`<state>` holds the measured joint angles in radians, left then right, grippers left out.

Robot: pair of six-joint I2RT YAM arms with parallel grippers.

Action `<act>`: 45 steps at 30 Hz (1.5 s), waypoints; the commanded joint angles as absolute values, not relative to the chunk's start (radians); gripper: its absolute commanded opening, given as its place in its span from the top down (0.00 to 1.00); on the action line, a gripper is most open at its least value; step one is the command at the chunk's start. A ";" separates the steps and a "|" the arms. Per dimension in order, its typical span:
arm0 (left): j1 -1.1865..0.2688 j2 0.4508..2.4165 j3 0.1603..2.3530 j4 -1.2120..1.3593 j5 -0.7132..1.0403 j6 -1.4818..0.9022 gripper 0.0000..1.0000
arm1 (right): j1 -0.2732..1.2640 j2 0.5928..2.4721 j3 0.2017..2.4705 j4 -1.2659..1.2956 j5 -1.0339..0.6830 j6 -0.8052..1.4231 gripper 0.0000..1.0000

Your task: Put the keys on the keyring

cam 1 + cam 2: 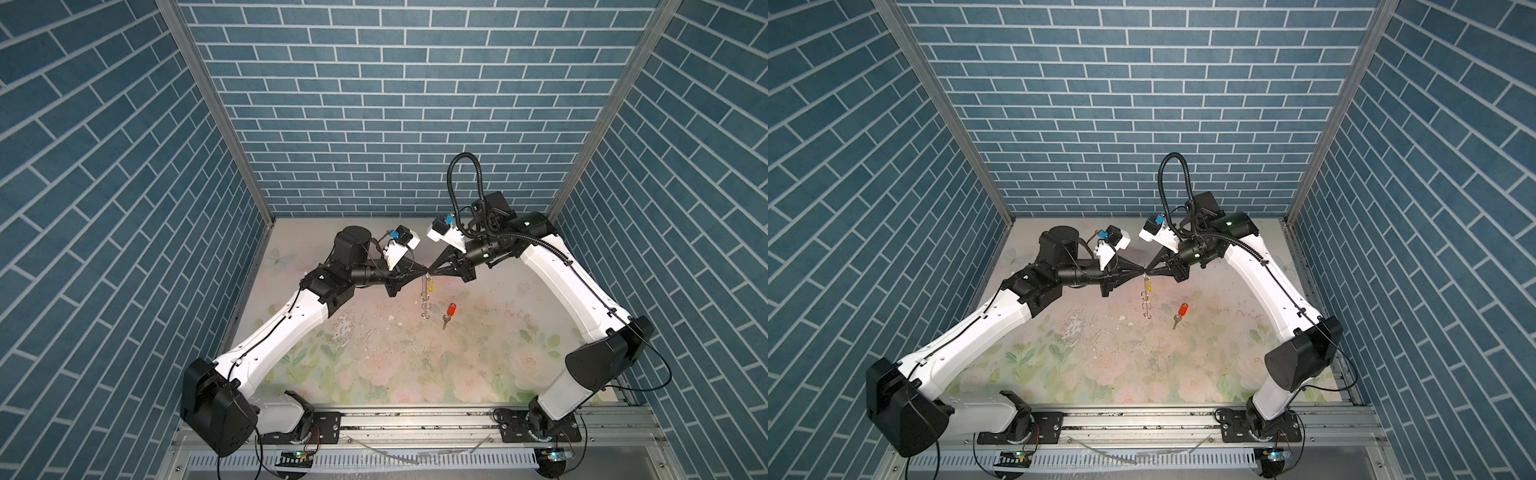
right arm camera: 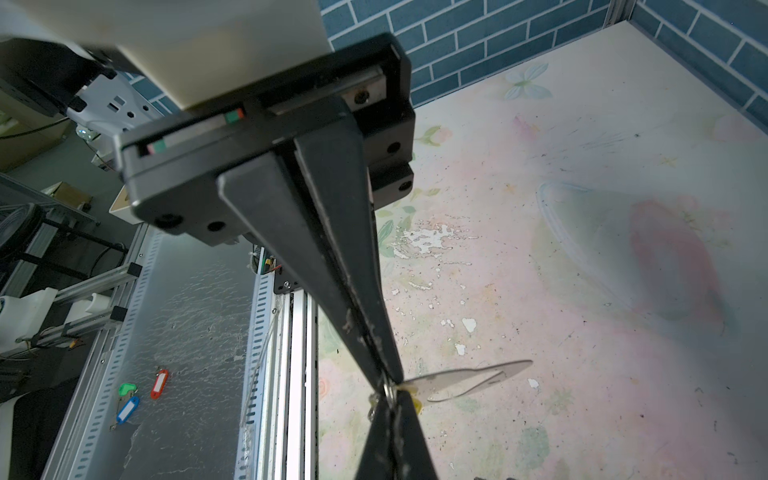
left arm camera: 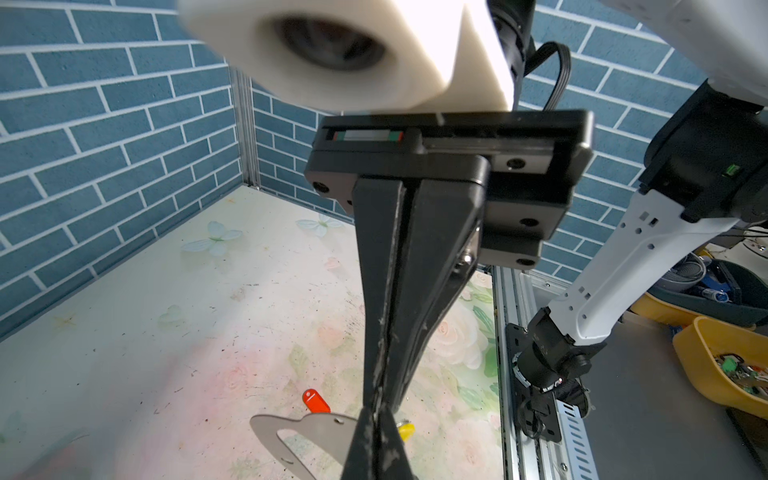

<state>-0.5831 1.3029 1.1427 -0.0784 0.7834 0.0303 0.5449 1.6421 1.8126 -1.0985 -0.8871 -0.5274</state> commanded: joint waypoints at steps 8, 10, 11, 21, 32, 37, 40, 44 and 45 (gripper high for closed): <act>-0.580 1.242 0.939 0.449 0.763 -0.197 1.00 | 0.531 1.496 1.645 -0.806 -0.916 -0.345 1.00; -0.580 1.250 0.924 0.511 0.772 -0.229 1.00 | 0.531 1.485 1.627 -0.775 -0.917 -0.320 1.00; -0.580 1.255 0.919 0.540 0.772 -0.246 1.00 | 0.531 1.483 1.619 -0.762 -0.921 -0.312 1.00; -0.580 1.263 0.871 0.713 0.757 -0.332 1.00 | 0.531 1.470 1.571 -0.683 -0.943 -0.257 0.97; -0.580 1.249 0.842 0.770 0.720 -0.348 1.00 | 0.531 1.454 1.532 -0.621 -0.964 -0.217 0.87; -0.580 1.255 0.843 0.782 0.726 -0.358 1.00 | 0.531 1.455 1.526 -0.586 -0.978 -0.194 0.87; -0.580 1.262 0.835 0.811 0.725 -0.371 1.00 | 0.532 1.460 1.526 -0.569 -0.998 -0.182 0.90; -0.581 1.277 0.834 0.853 0.730 -0.395 1.00 | 0.534 1.474 1.527 -0.544 -1.026 -0.168 0.92; -0.581 1.280 0.831 0.862 0.729 -0.400 1.00 | 0.535 1.478 1.528 -0.541 -1.033 -0.166 0.92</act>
<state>-0.5747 1.2724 0.8352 0.7666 0.7151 -0.3725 0.5274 1.4715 1.5452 -0.5804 -0.9844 -0.1867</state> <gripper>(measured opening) 0.047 0.080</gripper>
